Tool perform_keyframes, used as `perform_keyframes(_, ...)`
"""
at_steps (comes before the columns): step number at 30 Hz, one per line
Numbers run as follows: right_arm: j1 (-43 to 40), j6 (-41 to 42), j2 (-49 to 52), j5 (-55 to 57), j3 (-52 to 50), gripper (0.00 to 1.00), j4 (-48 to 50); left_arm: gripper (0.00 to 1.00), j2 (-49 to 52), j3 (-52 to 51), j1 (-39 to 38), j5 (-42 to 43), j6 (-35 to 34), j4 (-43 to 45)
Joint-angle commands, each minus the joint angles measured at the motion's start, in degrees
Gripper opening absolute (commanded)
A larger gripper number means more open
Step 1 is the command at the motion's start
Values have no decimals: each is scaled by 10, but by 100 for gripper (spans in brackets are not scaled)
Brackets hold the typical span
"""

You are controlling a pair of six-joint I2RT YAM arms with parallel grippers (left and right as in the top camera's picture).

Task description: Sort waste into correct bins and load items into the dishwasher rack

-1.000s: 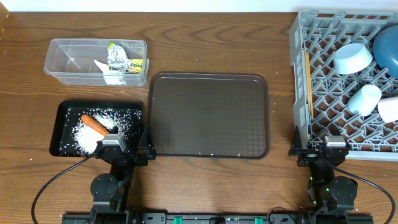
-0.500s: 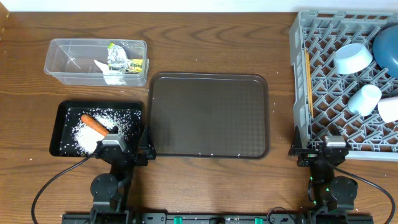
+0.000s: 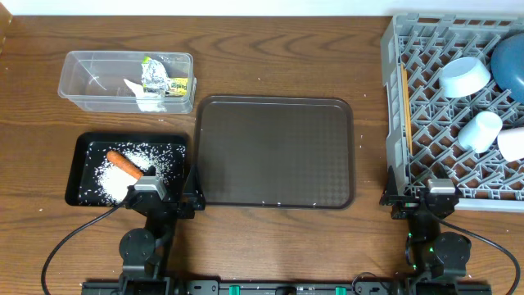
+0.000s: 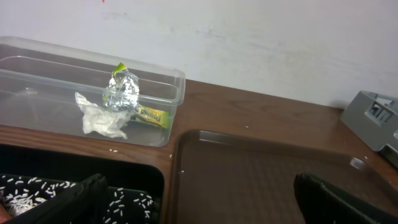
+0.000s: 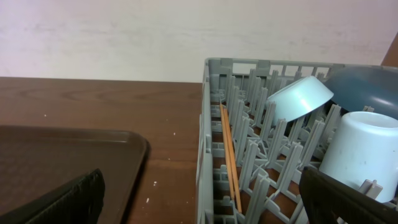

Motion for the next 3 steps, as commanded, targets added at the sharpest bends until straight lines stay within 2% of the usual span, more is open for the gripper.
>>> perform_keyframes(1, -2, -11, -4, 8, -1, 99, -3, 98, -4, -10, -2, 10, 8, -19)
perform_keyframes(3, -2, -11, -4, 8, -1, 99, -3, 98, -4, -10, -2, 10, 8, -19)
